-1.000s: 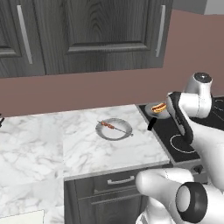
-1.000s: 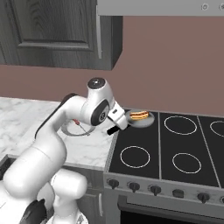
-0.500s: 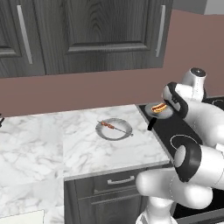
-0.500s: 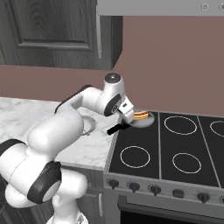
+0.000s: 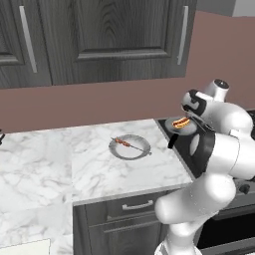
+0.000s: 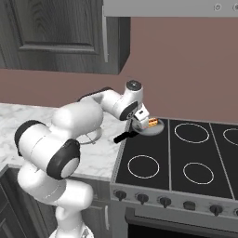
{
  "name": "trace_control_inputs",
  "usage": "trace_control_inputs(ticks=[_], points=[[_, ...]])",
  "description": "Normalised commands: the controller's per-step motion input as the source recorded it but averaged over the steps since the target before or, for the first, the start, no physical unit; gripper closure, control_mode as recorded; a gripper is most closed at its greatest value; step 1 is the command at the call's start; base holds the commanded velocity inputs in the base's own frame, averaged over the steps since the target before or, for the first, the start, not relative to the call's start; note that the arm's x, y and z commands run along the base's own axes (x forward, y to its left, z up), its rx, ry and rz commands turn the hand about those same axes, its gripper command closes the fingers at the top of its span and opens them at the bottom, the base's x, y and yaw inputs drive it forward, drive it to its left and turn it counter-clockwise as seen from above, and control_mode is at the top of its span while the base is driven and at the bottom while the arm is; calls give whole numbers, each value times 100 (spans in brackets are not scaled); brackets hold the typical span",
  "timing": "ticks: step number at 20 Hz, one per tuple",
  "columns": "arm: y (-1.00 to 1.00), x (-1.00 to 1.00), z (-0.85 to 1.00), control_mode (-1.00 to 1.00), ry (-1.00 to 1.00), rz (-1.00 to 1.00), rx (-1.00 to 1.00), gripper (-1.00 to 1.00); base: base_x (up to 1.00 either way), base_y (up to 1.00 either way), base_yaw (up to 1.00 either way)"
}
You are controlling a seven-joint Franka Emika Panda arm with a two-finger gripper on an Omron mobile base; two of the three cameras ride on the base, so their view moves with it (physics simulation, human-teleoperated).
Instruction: Place the cold items (onion and orange) from the fridge in one tupperware on the dining counter. Place the warm items (hot dog and kebab skewer) in the stove area in another tupperware.
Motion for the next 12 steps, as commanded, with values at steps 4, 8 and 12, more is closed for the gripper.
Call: trace_control_inputs(ticks=[4, 8, 12], points=[[-11, 64, -37, -100, 0, -3, 2, -100, 0, 0, 0], [-18, 60, -44, -100, 2, -4, 0, -100, 0, 0, 0], [-18, 55, -38, -100, 4, -5, 0, -100, 0, 0, 0]])
